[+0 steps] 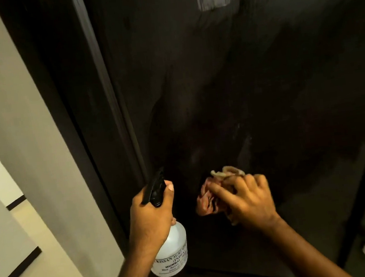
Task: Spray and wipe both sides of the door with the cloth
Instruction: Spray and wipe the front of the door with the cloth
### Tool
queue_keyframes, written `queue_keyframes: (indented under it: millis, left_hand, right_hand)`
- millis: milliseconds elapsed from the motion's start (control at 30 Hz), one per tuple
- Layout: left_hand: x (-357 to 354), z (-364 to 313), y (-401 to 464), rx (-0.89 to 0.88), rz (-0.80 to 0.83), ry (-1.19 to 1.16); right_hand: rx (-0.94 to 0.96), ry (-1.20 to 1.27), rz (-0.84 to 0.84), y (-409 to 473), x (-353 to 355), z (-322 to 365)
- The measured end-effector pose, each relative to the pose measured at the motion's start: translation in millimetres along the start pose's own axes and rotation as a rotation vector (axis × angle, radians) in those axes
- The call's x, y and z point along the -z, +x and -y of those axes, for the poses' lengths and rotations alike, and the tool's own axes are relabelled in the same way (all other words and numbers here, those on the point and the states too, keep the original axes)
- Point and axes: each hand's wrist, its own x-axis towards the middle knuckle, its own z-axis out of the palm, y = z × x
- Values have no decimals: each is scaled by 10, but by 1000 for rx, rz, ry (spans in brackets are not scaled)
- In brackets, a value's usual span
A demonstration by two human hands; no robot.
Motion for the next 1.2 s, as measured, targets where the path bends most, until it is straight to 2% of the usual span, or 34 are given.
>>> queue_keyframes:
  millis: [200,333,400,467,533,567,633,767,833,1000,1200]
  left_hand:
    - [-353,25,-86,20,62,-41]
    - [-462,29,-132,38,73,-48]
    - [-521,16,-154,53,76,-43]
    - [-572,19,-179,59,89,-25]
    - [-609,24,-197,53,98,-27]
    - [-619,30,-205,52,102,-35]
    - [-641,31,-215,53,115,-46]
    - [-699,23,-263,53,154,-23]
    - [-754,12,-287,36,164,-3]
    - [-978,15,-385,52,225,-11]
    - [-1238,30,-536,77,311,-16]
  right_hand:
    - [-407,-226,-229,412,522,-804]
    - [-596,-68,-269,568,516,-604]
    - [-635,84,-192,457,404,-480]
    - [-555,220,-62,215,371,-277]
    - [-298,207,100,-302,230,1]
    - [-236,199,173,-577,167,77]
    - [-200,200,297,-934,95,117]
    - [-118,76,350,-1057,261,-106]
    - [-144,50,335,-1058,369,-252]
    - [-362,42,305,-1010,806,-724]
    - [-640,-165,21,-926,1249,-1477]
